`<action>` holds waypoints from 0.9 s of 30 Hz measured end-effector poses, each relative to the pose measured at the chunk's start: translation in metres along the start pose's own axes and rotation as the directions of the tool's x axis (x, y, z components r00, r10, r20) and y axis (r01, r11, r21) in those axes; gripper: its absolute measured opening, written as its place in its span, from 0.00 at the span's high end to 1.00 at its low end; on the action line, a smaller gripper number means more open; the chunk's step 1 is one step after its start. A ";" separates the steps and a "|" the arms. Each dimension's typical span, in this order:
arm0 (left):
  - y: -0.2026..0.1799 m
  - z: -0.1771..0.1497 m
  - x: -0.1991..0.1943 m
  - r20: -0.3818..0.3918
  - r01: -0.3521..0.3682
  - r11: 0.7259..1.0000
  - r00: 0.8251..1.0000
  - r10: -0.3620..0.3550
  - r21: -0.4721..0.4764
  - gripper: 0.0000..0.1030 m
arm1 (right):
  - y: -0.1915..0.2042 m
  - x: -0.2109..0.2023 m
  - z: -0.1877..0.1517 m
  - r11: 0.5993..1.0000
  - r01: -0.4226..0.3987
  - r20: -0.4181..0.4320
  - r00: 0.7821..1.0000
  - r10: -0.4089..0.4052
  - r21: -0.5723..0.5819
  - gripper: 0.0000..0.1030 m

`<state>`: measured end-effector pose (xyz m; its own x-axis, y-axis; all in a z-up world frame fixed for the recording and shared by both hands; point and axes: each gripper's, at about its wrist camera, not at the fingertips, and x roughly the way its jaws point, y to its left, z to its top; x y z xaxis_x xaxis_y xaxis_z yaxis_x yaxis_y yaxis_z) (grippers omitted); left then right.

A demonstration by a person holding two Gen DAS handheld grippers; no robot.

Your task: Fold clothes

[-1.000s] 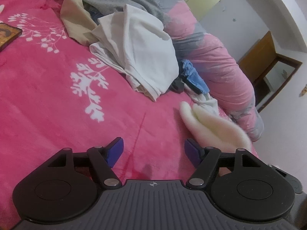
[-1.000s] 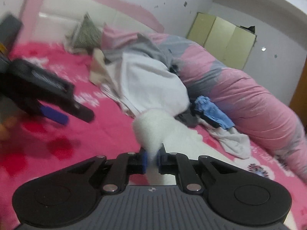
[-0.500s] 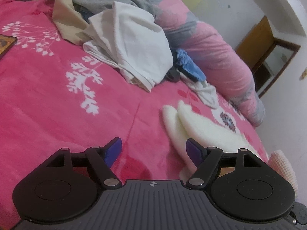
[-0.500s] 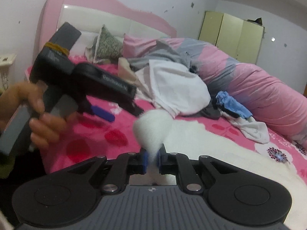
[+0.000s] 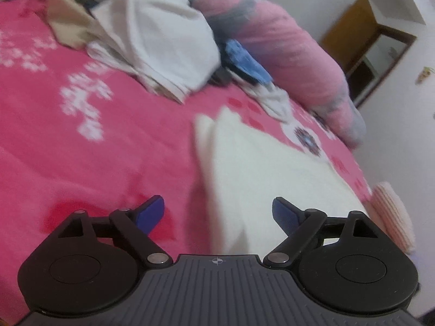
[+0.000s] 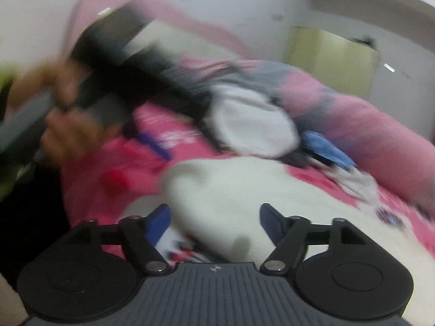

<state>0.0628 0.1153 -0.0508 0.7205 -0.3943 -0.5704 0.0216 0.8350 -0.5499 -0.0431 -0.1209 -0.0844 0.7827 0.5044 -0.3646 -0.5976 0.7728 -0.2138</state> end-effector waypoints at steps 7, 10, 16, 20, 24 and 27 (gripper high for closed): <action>-0.006 -0.012 0.008 -0.105 0.046 0.999 0.993 -0.046 -0.009 0.15 | -0.166 -0.102 -0.046 0.712 0.257 -0.083 0.959 -0.270 0.654 0.23; -0.004 -0.021 0.000 -0.124 0.038 0.999 0.991 -0.042 -0.032 0.15 | -0.225 -0.132 -0.088 0.431 0.245 -0.133 0.953 -0.273 0.868 0.22; 0.003 -0.047 -0.017 -0.161 0.117 0.986 0.978 -0.136 -0.122 0.15 | -0.268 -0.123 -0.141 0.128 0.160 -0.139 0.978 -0.156 0.979 0.23; -0.008 -0.063 -0.006 -0.193 0.144 0.980 0.966 -0.169 -0.136 0.14 | -0.284 -0.101 -0.136 0.147 0.160 -0.141 0.981 -0.133 0.976 0.22; -0.015 -0.064 0.012 -0.165 0.077 0.983 0.981 -0.104 -0.166 0.07 | -0.304 -0.083 -0.139 0.125 0.131 -0.120 0.988 -0.091 0.983 0.21; -0.020 -0.063 0.014 -0.107 0.057 0.983 0.991 -0.077 -0.177 0.07 | -0.311 -0.072 -0.140 0.095 0.102 -0.097 0.994 -0.058 0.990 0.22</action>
<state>0.0287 0.0692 -0.0862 0.6385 -0.4959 -0.5885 -0.0602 0.7302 -0.6806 0.0622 -0.4518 -0.1190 0.7954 0.4191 -0.4378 0.1957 0.5061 0.8400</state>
